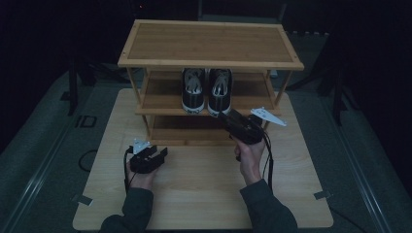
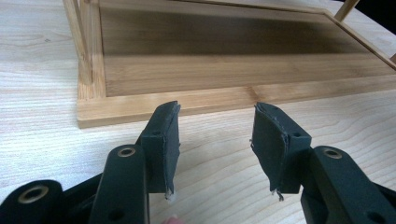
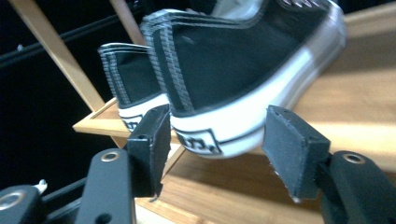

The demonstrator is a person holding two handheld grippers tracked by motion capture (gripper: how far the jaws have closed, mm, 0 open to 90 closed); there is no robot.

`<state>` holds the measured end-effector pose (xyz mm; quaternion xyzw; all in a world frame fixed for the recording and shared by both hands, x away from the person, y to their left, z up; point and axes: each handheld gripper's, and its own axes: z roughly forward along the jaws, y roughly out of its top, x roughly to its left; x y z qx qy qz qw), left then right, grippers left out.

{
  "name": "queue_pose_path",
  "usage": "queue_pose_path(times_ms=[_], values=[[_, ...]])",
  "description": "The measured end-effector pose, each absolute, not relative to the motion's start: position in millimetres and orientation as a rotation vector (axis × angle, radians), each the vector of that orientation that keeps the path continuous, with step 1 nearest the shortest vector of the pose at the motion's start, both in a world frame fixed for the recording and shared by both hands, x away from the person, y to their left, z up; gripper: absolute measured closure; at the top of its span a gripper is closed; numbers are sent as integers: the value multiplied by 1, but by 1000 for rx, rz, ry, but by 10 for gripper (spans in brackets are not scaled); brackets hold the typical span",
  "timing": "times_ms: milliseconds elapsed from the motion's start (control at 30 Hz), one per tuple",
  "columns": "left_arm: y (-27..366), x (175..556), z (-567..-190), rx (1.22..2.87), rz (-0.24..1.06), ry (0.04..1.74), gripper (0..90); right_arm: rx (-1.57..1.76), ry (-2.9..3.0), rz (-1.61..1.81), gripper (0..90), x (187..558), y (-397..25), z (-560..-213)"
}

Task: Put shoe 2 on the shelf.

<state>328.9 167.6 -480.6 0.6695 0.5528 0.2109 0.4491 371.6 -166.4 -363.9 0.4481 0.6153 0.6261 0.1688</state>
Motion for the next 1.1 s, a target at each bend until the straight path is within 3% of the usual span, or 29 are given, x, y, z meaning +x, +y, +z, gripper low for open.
queue_pose_path(times_ms=[133, 500, 1100], values=[[167, 328, -480, 1655, 521, 1365, 518, 1202, 1802, 1697, 358, 376, -156, -356], [167, 329, -480, 1656, 518, 1365, 516, 1193, 1782, 1641, 405, 378, -146, -352], [166, 329, -481, 1665, 522, 1362, 513, 1192, 1829, 1656, 389, 356, -178, -365]])
